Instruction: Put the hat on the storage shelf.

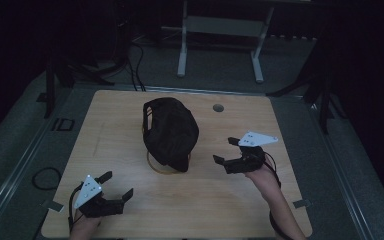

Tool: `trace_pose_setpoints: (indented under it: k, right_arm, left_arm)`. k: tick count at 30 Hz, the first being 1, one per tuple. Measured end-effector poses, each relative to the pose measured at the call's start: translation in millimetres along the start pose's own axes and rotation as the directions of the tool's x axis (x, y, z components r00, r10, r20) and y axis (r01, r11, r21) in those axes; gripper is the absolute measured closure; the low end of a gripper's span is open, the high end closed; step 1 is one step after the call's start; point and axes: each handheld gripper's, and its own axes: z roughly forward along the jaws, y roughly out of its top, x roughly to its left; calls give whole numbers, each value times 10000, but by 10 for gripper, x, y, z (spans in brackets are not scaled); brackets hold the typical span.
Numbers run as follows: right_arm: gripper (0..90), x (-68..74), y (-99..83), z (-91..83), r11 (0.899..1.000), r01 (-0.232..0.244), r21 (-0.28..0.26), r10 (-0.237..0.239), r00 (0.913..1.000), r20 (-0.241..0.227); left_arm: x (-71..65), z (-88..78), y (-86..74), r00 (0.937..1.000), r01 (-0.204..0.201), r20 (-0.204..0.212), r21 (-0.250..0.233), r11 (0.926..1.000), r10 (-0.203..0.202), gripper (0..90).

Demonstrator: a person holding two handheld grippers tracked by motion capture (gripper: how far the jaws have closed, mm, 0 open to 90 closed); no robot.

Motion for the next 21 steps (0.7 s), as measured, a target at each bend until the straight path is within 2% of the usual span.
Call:
trace_pose_setpoints:
  k: [5,11,12,21]
  right_arm:
    - [135,-19,-170,3,9997,-245,24,245,9996,-114]
    - [136,-35,-334,2,9995,-297,109,298,9994,-172]
    - [136,-35,-395,1,9994,-287,189,293,9990,-349]
    - [136,-69,-650,-36,9977,-541,410,548,9984,-154]
  left_arm:
    - [-5,4,-1,10000,-2,46,-15,10000,2,29]
    - [-6,5,-1,10000,12,62,-7,10000,-12,29]
    - [-8,5,-2,10000,11,72,-16,10000,-11,29]
    - [-10,9,-3,10000,-13,66,27,10000,12,29]
